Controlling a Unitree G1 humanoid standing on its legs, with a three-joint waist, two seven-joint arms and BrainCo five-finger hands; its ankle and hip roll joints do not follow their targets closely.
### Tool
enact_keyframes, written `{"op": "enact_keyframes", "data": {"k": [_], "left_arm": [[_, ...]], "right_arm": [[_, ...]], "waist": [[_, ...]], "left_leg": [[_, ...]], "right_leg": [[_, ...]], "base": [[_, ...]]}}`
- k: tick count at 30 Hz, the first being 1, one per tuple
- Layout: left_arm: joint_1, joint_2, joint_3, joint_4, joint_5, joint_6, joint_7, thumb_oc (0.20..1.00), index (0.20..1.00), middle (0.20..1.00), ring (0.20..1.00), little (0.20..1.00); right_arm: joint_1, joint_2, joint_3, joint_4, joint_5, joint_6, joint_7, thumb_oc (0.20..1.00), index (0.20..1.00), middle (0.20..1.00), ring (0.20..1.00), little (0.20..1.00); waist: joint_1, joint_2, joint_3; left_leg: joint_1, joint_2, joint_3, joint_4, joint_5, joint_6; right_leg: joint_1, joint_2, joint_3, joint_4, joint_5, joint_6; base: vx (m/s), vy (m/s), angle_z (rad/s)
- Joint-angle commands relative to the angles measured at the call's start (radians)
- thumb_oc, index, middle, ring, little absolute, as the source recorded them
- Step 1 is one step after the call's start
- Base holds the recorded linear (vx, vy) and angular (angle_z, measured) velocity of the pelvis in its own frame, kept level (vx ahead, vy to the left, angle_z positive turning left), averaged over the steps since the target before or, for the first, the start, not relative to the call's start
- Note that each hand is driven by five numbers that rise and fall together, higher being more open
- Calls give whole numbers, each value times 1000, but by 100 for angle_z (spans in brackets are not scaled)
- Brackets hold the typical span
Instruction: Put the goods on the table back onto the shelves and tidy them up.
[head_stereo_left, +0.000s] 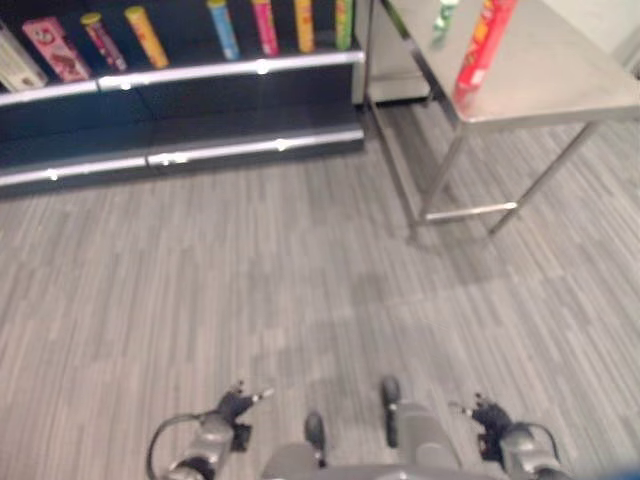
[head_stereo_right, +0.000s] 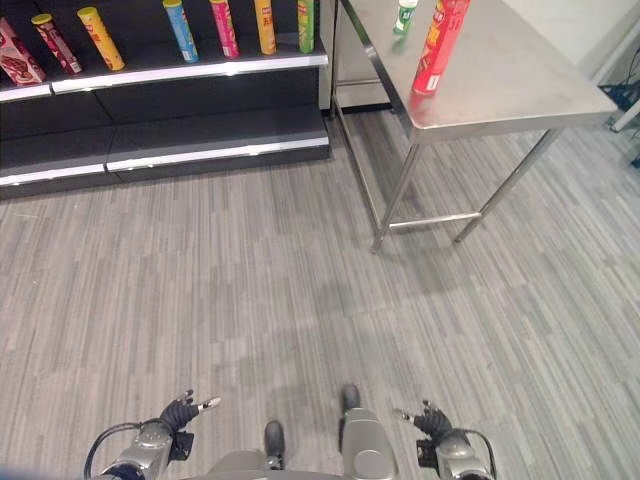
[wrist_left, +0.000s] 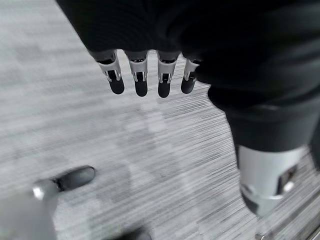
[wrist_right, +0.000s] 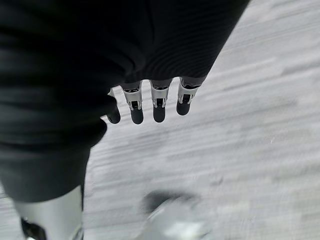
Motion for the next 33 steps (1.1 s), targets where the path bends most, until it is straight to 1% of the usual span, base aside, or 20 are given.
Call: {"op": "enact_keyframes", "data": {"k": [1,3,6,7,9,11,13,14,15,17,19,20,21,22,23,28,29,30,31,33], "left_arm": [[-26,6,-8,-23,8,-13,-15,1000,1000,1000,1000,1000],[-26,3,-13,-18,10,-14,-17,1000,1000,1000,1000,1000],[-11,-7,-18,-10,19,-10,-24,1000,1000,1000,1000,1000],[-10,-11,-19,-8,16,-13,-23,1000,1000,1000,1000,1000],[2,-14,-15,-19,-10,-11,-26,1000,1000,1000,1000,1000],[13,-16,-8,-33,-23,-9,-25,1000,1000,1000,1000,1000],[21,-15,4,-39,-34,-3,-20,1000,1000,1000,1000,1000],[20,-15,4,-39,-34,-3,-20,1000,1000,1000,1000,1000],[21,-25,6,-41,-49,-1,-15,1000,1000,1000,1000,1000],[31,-36,12,-37,-73,-3,-15,1000,1000,1000,1000,1000],[38,-38,13,-32,-70,-6,-9,1000,1000,1000,1000,1000],[42,-37,11,-29,-68,-8,-9,1000,1000,1000,1000,1000],[42,-37,11,-29,-68,-8,-9,1000,1000,1000,1000,1000],[52,-39,14,-26,-60,-10,-9,1000,1000,1000,1000,1000],[54,-37,18,-19,-55,-12,-9,1000,1000,1000,1000,1000],[72,-38,30,-7,-43,-17,-10,1000,1000,1000,1000,1000],[81,-36,35,1,-38,-17,-14,1000,1000,1000,1000,1000],[81,-36,35,1,-38,-17,-14,1000,1000,1000,1000,1000],[71,-17,46,6,-33,-16,-3,1000,1000,1000,1000,1000],[71,-17,46,6,-33,-16,-3,1000,1000,1000,1000,1000]], "right_arm": [[9,-27,-15,27,10,-8,-8,1000,1000,1000,1000,1000],[17,-28,-15,28,7,-7,-5,1000,1000,1000,1000,1000],[36,-32,-15,36,4,-6,6,1000,1000,1000,1000,1000],[31,-33,-13,38,7,-11,6,1000,1000,1000,1000,1000],[32,-40,-18,28,19,-14,4,1000,1000,1000,1000,1000],[28,-46,-14,10,39,-20,5,1000,1000,1000,1000,1000],[15,-48,-5,-1,48,-18,6,1000,1000,1000,1000,1000],[15,-48,-5,-1,48,-18,6,1000,1000,1000,1000,1000],[-5,-49,2,0,51,-14,2,1000,1000,1000,1000,1000],[-22,-44,9,-7,52,-12,1,1000,1000,1000,1000,1000],[-29,-45,15,-21,43,-12,3,1000,1000,1000,1000,1000],[-31,-46,16,-25,42,-12,3,1000,1000,1000,1000,1000],[-31,-46,16,-25,42,-12,3,1000,1000,1000,1000,1000],[-33,-48,20,-36,24,-16,1,1000,1000,1000,1000,1000],[-34,-48,22,-36,10,-19,1,1000,1000,1000,1000,1000],[-36,-47,23,-38,-25,-13,6,1000,1000,1000,1000,1000],[-40,-38,34,-42,-58,-12,18,1000,1000,1000,1000,1000],[-40,-38,34,-42,-58,-12,18,1000,1000,1000,1000,1000],[-37,-25,23,-32,-57,-6,23,1000,1000,1000,1000,1000],[-37,-25,23,-32,-57,-6,23,1000,1000,1000,1000,1000]], "waist": [[-18,17,12],[-25,19,7],[-35,38,-31],[-41,50,-34],[-39,56,-30],[-28,50,-16],[-11,34,-1],[-11,34,-1],[11,24,13],[48,20,18],[68,32,14],[79,43,8],[79,43,8],[101,65,-5],[107,58,-2],[130,60,-12],[144,63,-32],[144,63,-32],[143,31,-45],[144,33,-47]], "left_leg": [[118,-84,-109,105,-154,-52],[145,-76,-120,103,-159,-60],[172,-23,-119,170,-131,-105],[161,-5,-124,221,-87,-137],[68,10,-95,467,59,-204],[-14,23,-43,657,150,-221],[-84,51,17,813,178,-198],[-84,51,17,813,178,-198],[-143,72,63,833,135,-152],[-231,76,75,664,67,-135],[-269,79,77,405,70,-141],[-276,82,72,235,101,-149],[-276,82,72,234,101,-149],[-312,76,43,46,178,-177],[-325,65,40,-12,197,-187],[-372,71,59,-6,234,-206],[-357,83,35,7,266,-203],[-357,82,35,7,266,-203],[-333,65,66,57,214,-179],[-336,68,66,57,215,-180]], "right_leg": [[2,82,-99,-163,8,42],[2,79,-139,-150,15,38],[47,80,-179,-147,-8,-8],[57,89,-165,-142,-18,-16],[106,78,-151,-135,-42,-43],[166,80,-127,-142,-80,-76],[232,80,-91,-158,-112,-105],[232,81,-91,-158,-112,-105],[292,66,-73,-170,-135,-113],[365,45,-55,-187,-172,-98],[409,39,-44,-195,-199,-80],[435,40,-40,-200,-216,-70],[435,40,-40,-200,-216,-70],[486,52,-26,-210,-241,-55],[518,42,-14,-207,-264,-47],[579,14,31,-199,-298,-17],[583,-41,61,-159,-291,18],[583,-42,61,-159,-291,18],[525,-139,80,-89,-145,76],[522,-137,81,-89,-143,76]], "base": [[550,-147,105],[498,-148,66],[492,-188,41],[445,-180,28],[445,-160,21],[404,-188,-2],[329,-176,-31],[391,-148,-36],[566,-135,-20],[680,-78,-1],[514,85,-7],[375,91,0],[598,114,-12],[601,90,-20],[601,90,-38],[524,170,-47],[544,256,-93],[953,439,-116],[407,182,-89],[202,91,-69]]}}
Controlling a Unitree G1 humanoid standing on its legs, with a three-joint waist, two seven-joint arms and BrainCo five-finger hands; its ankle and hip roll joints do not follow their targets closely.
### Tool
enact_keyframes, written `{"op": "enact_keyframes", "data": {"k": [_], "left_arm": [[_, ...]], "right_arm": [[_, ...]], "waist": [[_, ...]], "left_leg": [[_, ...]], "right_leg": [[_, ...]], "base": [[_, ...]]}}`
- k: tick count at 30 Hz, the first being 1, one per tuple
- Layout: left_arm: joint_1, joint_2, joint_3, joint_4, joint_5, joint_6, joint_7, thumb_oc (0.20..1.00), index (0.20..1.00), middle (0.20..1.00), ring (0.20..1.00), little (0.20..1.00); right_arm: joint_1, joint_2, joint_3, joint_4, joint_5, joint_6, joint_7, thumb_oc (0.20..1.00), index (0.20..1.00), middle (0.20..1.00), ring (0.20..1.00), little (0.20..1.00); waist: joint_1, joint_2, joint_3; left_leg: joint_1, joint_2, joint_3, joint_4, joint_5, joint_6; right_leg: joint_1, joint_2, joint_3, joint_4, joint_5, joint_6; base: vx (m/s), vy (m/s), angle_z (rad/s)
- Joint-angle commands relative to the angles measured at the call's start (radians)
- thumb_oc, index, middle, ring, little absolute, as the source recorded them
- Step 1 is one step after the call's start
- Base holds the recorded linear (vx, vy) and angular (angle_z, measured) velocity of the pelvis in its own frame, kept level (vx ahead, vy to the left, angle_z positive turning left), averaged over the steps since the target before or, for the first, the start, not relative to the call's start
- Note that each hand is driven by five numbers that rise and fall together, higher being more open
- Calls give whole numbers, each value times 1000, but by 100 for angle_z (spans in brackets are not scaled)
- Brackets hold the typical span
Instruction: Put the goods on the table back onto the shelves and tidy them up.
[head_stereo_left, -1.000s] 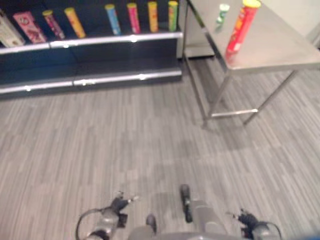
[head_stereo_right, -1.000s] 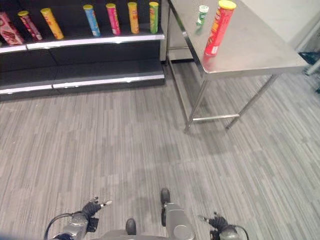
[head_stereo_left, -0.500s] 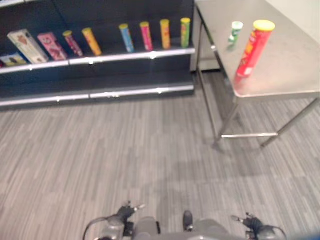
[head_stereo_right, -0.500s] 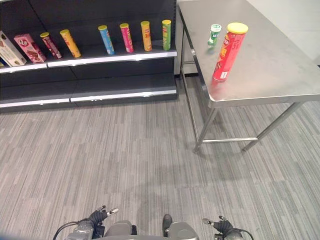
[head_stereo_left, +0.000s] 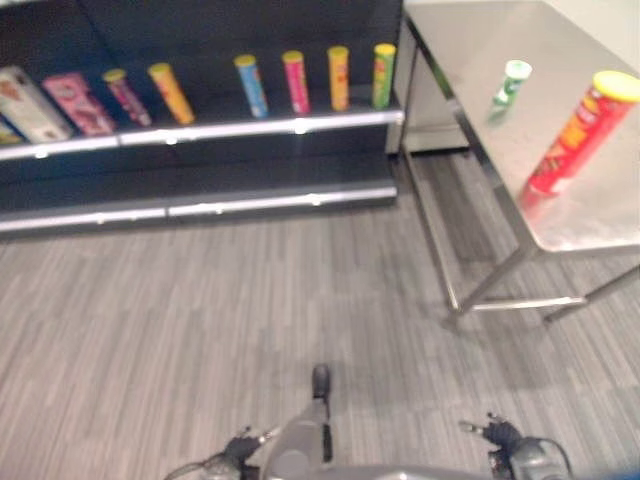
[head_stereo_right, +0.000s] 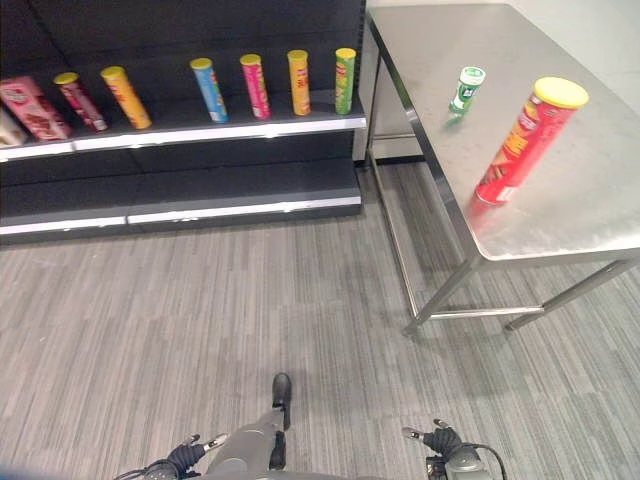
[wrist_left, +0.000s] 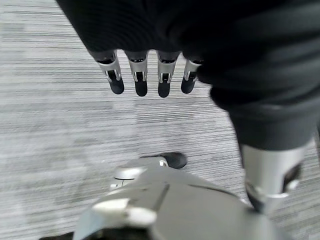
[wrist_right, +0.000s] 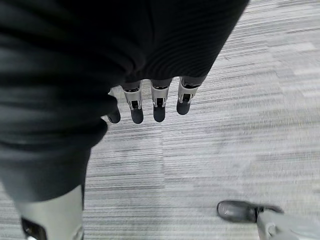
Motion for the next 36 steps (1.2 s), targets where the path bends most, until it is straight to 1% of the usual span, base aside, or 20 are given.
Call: {"op": "enact_keyframes", "data": {"k": [1,2,3,5,6,7,8,9,10,11,12,15,16,21,28,30,31,34,35,36], "left_arm": [[-28,28,2,-29,22,-31,18,1000,1000,1000,1000,1000],[-37,45,9,-44,15,-33,20,1000,1000,1000,1000,1000],[-54,64,17,-55,9,-34,28,1000,1000,1000,1000,1000],[-62,77,25,-58,5,-34,35,1000,1000,1000,1000,1000],[-73,82,17,-63,-1,-33,32,1000,1000,1000,1000,1000],[-73,82,17,-63,-1,-33,32,1000,1000,1000,1000,1000],[-78,84,11,-63,0,-33,29,1000,1000,1000,1000,1000],[-78,84,11,-63,0,-33,29,1000,1000,1000,1000,1000],[-92,86,-4,-59,0,-31,23,1000,1000,1000,1000,1000],[-106,83,-14,-58,-2,-30,21,1000,1000,1000,1000,1000],[-114,83,-21,-56,3,-28,20,1000,1000,1000,1000,1000],[-116,71,-30,-59,15,-35,14,1000,1000,1000,1000,1000],[-116,63,-29,-56,13,-36,18,1000,1000,1000,1000,1000],[-108,48,-36,-45,24,-34,20,1000,1000,1000,1000,1000],[-96,34,-34,-27,39,-31,24,1000,1000,1000,1000,1000],[-94,39,-26,-29,33,-36,27,1000,1000,1000,1000,1000],[-94,39,-26,-29,33,-36,27,1000,1000,1000,1000,1000],[-88,54,-5,-32,17,-45,25,1000,1000,1000,1000,1000],[-86,57,3,-30,20,-48,23,1000,1000,1000,1000,1000],[-86,57,3,-30,20,-48,23,1000,1000,1000,1000,1000]], "right_arm": [[-11,-9,-14,-55,-16,-1,11,1000,1000,1000,1000,1000],[-10,-12,-19,-59,-8,1,12,1000,1000,1000,1000,1000],[-19,-10,-28,-70,11,4,3,1000,1000,1000,1000,1000],[-20,-3,-32,-72,16,5,-1,1000,1000,1000,1000,1000],[-14,-5,-37,-67,21,6,-7,1000,1000,1000,1000,1000],[-14,-5,-37,-67,21,6,-7,1000,1000,1000,1000,1000],[-13,-3,-41,-60,28,6,-7,1000,1000,1000,1000,1000],[-13,-3,-41,-60,28,6,-7,1000,1000,1000,1000,1000],[-11,-2,-41,-41,50,6,-7,1000,1000,1000,1000,1000],[-11,-2,-41,-28,63,4,-9,1000,1000,1000,1000,1000],[-7,-4,-39,-18,67,5,-11,1000,1000,1000,1000,1000],[17,-8,-38,8,66,9,-10,1000,1000,1000,1000,1000],[20,-13,-46,16,72,8,-16,1000,1000,1000,1000,1000],[28,-21,-61,19,77,6,-22,1000,1000,1000,1000,1000],[55,-12,-118,70,102,10,-41,1000,1000,1000,1000,1000],[75,-16,-174,97,138,8,-51,1000,1000,1000,1000,1000],[76,-16,-174,97,138,8,-51,1000,1000,1000,1000,1000],[146,-73,-366,171,253,2,-77,1000,1000,1000,1000,1000],[183,-141,-486,186,313,-8,-105,1000,1000,1000,1000,1000],[183,-141,-486,186,313,-8,-105,1000,1000,1000,1000,1000]], "waist": [[18,-13,-30],[13,-25,-27],[4,-25,-10],[0,-23,-5],[-24,-22,-9],[-25,-21,-10],[-39,-18,-11],[-39,-18,-13],[-80,-13,0],[-101,-16,15],[-112,-22,19],[-110,-30,29],[-111,-27,22],[-120,-20,10],[-146,-12,-9],[-160,-9,-11],[-159,-9,-10],[-195,-1,-18],[-214,4,-22],[-214,4,-22]], "left_leg": [[-95,73,-50,93,-57,-168],[-66,60,-19,111,-106,-141],[-35,59,3,126,-145,-112],[-5,67,21,138,-185,-93],[49,59,35,125,-216,-83],[48,60,35,124,-216,-83],[69,55,37,114,-229,-79],[67,56,37,114,-228,-79],[115,39,31,108,-257,-67],[142,23,17,103,-269,-63],[154,12,8,104,-275,-61],[170,-6,-20,123,-285,-63],[177,3,-18,109,-285,-71],[194,25,-10,99,-287,-86],[228,47,19,85,-293,-100],[232,48,30,83,-295,-102],[233,48,30,83,-295,-102],[243,53,52,77,-303,-106],[250,55,63,73,-307,-110],[250,55,63,73,-307,-110]], "right_leg": [[-20,-90,4,-11,87,138],[-74,-131,30,99,236,166],[-141,-158,30,196,332,153],[-176,-199,-24,193,345,127],[-234,-175,-81,140,278,114],[-234,-175,-81,140,279,113],[-269,-135,-95,115,226,115],[-271,-134,-95,114,227,115],[-352,-21,-99,50,143,109],[-378,23,-87,2,143,109],[-385,44,-79,-35,146,105],[-337,52,-66,-79,149,81],[-325,54,-74,-97,151,73],[-301,65,-99,-101,135,57],[-278,70,-100,-88,111,49],[-278,70,-94,-86,108,51],[-277,70,-94,-85,108,51],[-277,66,-83,-81,105,60],[-275,65,-75,-80,103,66],[-275,65,-75,-80,103,66]], "base": [[243,121,-32],[401,207,-27],[477,237,-3],[353,140,-33],[304,111,-54],[303,122,-46],[88,31,-18],[272,117,-6],[273,115,4],[333,118,-13],[202,26,1],[178,-33,51],[111,-44,50],[67,-56,7],[65,-19,6],[25,11,-4],[30,34,-5],[61,48,-23],[64,49,-40],[39,36,-21]]}}
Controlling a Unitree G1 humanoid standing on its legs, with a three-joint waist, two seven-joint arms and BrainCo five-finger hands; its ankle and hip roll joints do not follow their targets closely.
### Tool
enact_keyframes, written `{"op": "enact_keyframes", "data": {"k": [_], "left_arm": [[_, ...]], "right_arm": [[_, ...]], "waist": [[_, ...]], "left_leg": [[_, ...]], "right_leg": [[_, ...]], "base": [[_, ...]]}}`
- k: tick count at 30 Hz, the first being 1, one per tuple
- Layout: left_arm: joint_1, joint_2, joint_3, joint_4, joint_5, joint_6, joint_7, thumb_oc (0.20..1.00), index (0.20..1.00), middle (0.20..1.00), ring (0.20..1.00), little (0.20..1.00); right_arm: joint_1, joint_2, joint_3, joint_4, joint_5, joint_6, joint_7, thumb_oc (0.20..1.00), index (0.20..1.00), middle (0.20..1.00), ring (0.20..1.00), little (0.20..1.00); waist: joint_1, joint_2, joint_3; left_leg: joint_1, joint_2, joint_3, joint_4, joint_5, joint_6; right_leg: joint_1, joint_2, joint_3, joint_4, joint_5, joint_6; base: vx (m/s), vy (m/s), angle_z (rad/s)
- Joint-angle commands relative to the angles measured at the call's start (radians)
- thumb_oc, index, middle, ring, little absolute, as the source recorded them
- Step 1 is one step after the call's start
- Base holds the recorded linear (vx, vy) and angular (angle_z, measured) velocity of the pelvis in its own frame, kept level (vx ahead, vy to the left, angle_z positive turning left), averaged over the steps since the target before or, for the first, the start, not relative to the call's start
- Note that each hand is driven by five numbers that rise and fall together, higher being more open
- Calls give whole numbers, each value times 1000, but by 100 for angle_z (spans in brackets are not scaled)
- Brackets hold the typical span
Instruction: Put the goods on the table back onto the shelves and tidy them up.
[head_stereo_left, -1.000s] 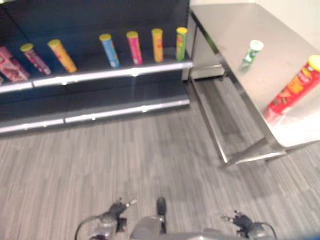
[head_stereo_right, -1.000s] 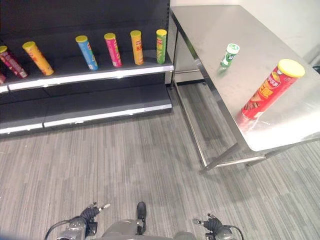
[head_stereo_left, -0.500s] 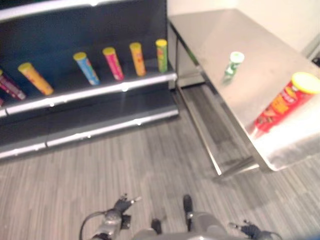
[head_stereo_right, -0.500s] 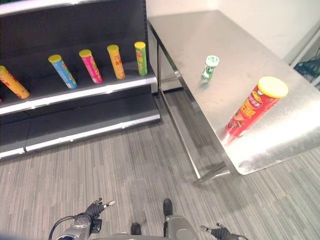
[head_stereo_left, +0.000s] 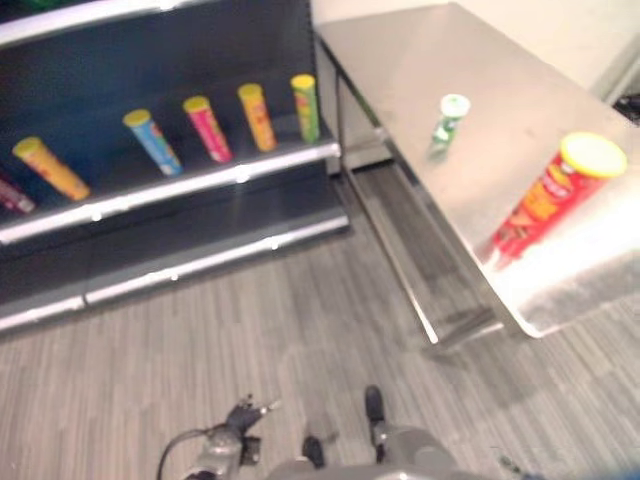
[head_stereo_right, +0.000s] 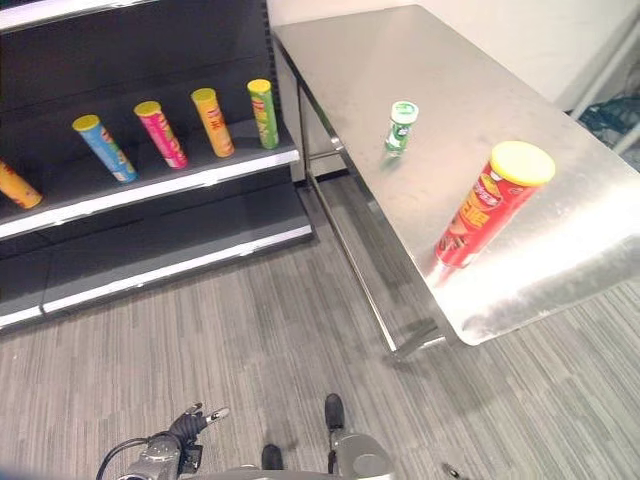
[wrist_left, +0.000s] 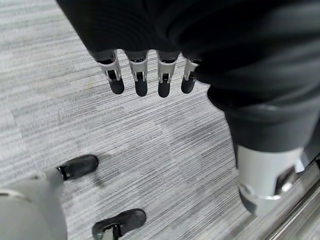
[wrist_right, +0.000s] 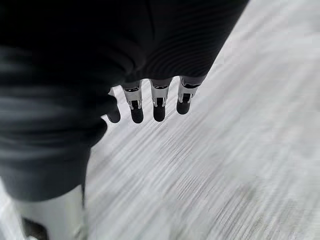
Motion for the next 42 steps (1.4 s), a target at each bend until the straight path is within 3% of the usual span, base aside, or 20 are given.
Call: {"op": "enact_keyframes", "data": {"k": [1,2,4,5,6,8,10,13,20,21,22,25,26,27,30,35,42], "left_arm": [[-20,25,35,12,4,-30,10,1000,1000,1000,1000,1000],[-12,25,43,15,38,-30,4,1000,1000,1000,1000,1000],[0,19,51,12,58,-26,5,1000,1000,1000,1000,1000],[20,9,70,0,83,-22,7,1000,1000,1000,1000,1000],[20,10,68,-1,84,-22,8,1000,1000,1000,1000,1000],[36,7,73,-12,114,-23,6,1000,1000,1000,1000,1000],[35,7,74,-12,115,-22,6,1000,1000,1000,1000,1000],[33,17,62,-24,126,-24,-8,1000,1000,1000,1000,1000],[32,18,62,-24,126,-24,-8,1000,1000,1000,1000,1000],[8,43,6,-91,131,-42,-58,1000,1000,1000,1000,1000],[14,38,-19,-92,131,-47,-70,1000,1000,1000,1000,1000],[14,38,-16,-92,131,-47,-70,1000,1000,1000,1000,1000],[24,37,-37,-86,130,-50,-80,1000,1000,1000,1000,1000],[42,39,-46,-57,138,-51,-87,1000,1000,1000,1000,1000],[47,35,-43,-44,138,-53,-86,1000,1000,1000,1000,1000],[48,29,-46,-39,124,-59,-84,1000,1000,1000,1000,1000],[47,30,-46,-37,106,-62,-87,1000,1000,1000,1000,1000]], "right_arm": [[39,-88,-20,35,83,-23,-52,1000,1000,1000,1000,1000],[84,-187,-189,1,156,-49,-93,1000,1000,1000,1000,1000],[108,-247,-274,-125,146,-74,-142,1000,1000,1000,1000,1000],[146,-291,-338,-444,59,-114,-208,1000,1000,1000,1000,1000],[151,-286,-342,-453,55,-109,-212,1000,1000,1000,1000,1000],[109,-360,-379,-731,-30,-170,-262,1000,1000,1000,1000,1000],[110,-355,-381,-741,-35,-164,-265,1000,1000,1000,1000,1000],[39,-442,-363,-869,-83,-194,-260,1000,1000,1000,1000,1000],[39,-442,-362,-869,-83,-194,-260,1000,1000,1000,1000,1000],[-148,-660,-237,-1160,-50,-254,-83,1000,1000,1000,1000,1000],[-243,-731,-142,-1192,39,-256,1,1000,1000,1000,1000,1000],[-250,-732,-136,-1190,39,-257,1,1000,1000,1000,1000,1000],[-315,-779,-68,-1217,122,-259,66,1000,1000,1000,1000,1000],[-439,-894,61,-1224,178,-248,140,1000,1000,1000,1000,1000],[-541,-964,153,-1211,172,-246,146,1000,1000,1000,1000,1000],[-659,-1002,276,-1208,225,-235,194,1000,1000,1000,1000,1000],[-874,-1084,577,-1163,186,-195,256,1000,1000,1000,1000,1000]], "waist": [[-35,-11,-21],[-67,-5,-31],[-84,1,-35],[-106,7,-32],[-102,7,-36],[-117,12,-35],[-112,12,-37],[-106,8,-36],[-105,8,-37],[-68,1,-50],[-54,-5,-54],[-57,-4,-54],[-39,-9,-57],[-22,-21,-61],[-24,-25,-65],[-11,-31,-70],[1,-45,-74]], "left_leg": [[-33,16,16,113,-85,-67],[-18,19,31,107,-91,-71],[-8,20,46,101,-96,-72],[1,23,66,104,-108,-70],[-3,23,68,102,-104,-70],[4,29,103,114,-119,-66],[0,29,109,113,-115,-66],[3,35,137,119,-120,-66],[2,35,138,118,-119,-66],[21,58,150,111,-108,-81],[21,62,142,104,-94,-88],[20,61,141,103,-93,-88],[20,62,138,104,-89,-93],[25,67,136,104,-84,-101],[24,70,130,101,-79,-105],[21,70,112,94,-72,-108],[20,71,102,93,-68,-116]], "right_leg": [[80,-64,9,138,-262,142],[85,-67,18,138,-265,150],[84,-66,31,137,-264,156],[80,-61,55,137,-267,164],[75,-61,57,135,-262,163],[61,-51,94,133,-257,173],[56,-50,100,132,-252,172],[46,-41,124,127,-243,180],[44,-40,125,127,-242,180],[65,-40,108,111,-242,183],[74,-45,93,107,-240,177],[73,-45,93,106,-240,177],[79,-47,85,105,-241,174],[89,-47,71,101,-242,169],[93,-46,63,98,-243,166],[105,-52,43,97,-246,163],[118,-60,19,95,-246,162]], "base": [[73,48,-14],[94,68,-6],[76,81,-12],[20,54,-29],[27,57,-29],[-8,34,-45],[-22,6,-63],[-12,-1,-40],[-1,-7,-3],[-9,-77,-20],[-9,-77,-64],[-3,-17,-4],[26,-47,31],[33,-53,13],[21,-19,12],[3,-16,22],[1,-6,7]]}}
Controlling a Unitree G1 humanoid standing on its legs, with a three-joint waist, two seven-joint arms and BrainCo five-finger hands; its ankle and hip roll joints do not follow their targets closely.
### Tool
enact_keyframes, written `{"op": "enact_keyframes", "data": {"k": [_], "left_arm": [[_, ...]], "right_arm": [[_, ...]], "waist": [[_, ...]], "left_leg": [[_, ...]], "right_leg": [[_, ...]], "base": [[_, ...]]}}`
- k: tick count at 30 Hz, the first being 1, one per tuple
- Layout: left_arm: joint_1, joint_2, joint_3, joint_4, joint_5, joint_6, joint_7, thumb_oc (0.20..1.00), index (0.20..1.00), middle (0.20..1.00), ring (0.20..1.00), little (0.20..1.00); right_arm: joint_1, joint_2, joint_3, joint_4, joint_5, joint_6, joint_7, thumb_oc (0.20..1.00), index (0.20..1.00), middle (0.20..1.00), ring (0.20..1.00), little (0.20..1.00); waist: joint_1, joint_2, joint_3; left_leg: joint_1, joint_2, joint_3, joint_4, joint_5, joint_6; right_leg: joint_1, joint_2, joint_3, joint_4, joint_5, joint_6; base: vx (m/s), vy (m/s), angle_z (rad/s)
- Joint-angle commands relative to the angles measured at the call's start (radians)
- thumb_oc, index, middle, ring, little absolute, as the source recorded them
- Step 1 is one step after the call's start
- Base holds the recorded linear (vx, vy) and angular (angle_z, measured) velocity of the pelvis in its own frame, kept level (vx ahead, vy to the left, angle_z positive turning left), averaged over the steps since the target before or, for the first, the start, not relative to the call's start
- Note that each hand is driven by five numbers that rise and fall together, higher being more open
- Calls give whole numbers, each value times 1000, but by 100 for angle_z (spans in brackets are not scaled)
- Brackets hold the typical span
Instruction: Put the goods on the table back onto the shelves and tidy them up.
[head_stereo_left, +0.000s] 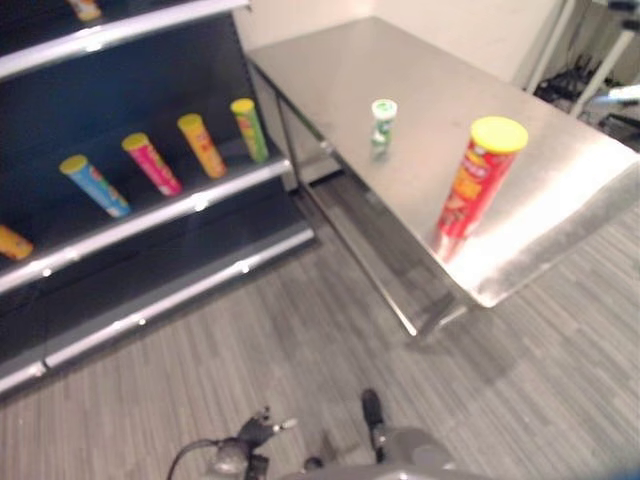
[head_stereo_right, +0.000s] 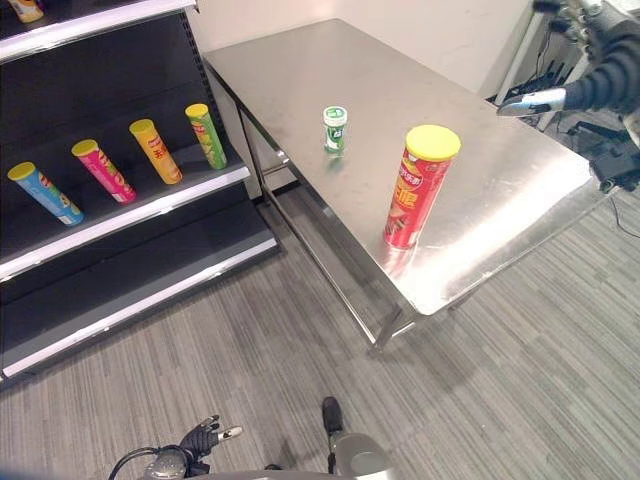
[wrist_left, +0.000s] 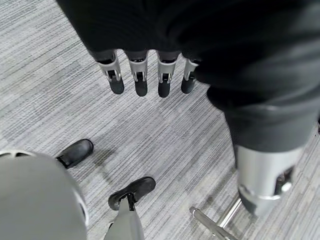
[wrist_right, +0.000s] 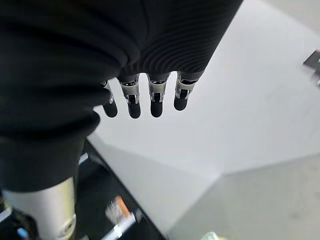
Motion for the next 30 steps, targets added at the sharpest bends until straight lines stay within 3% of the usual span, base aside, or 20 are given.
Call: {"op": "enact_keyframes", "data": {"k": [1,7,30], "left_arm": [[-23,70,-28,3,-13,-25,4,1000,1000,1000,1000,1000],[-17,62,-20,14,-10,-22,15,1000,1000,1000,1000,1000],[-13,73,-12,27,-28,-20,22,1000,1000,1000,1000,1000]], "right_arm": [[-119,-18,117,72,-24,2,8,1000,1000,1000,1000,1000],[-205,4,263,87,-182,24,-13,1000,1000,1000,1000,1000],[-192,75,349,191,-222,66,14,1000,1000,1000,1000,1000]], "waist": [[31,-61,-38],[39,-56,-32],[69,-55,-24]], "left_leg": [[-20,61,-4,89,-44,-99],[-25,56,-23,78,-37,-99],[-43,55,-61,71,-24,-104]], "right_leg": [[112,-69,9,96,-273,123],[113,-74,-2,97,-276,122],[116,-83,-33,100,-288,119]], "base": [[7,-4,11],[11,-12,10],[10,-16,7]]}}
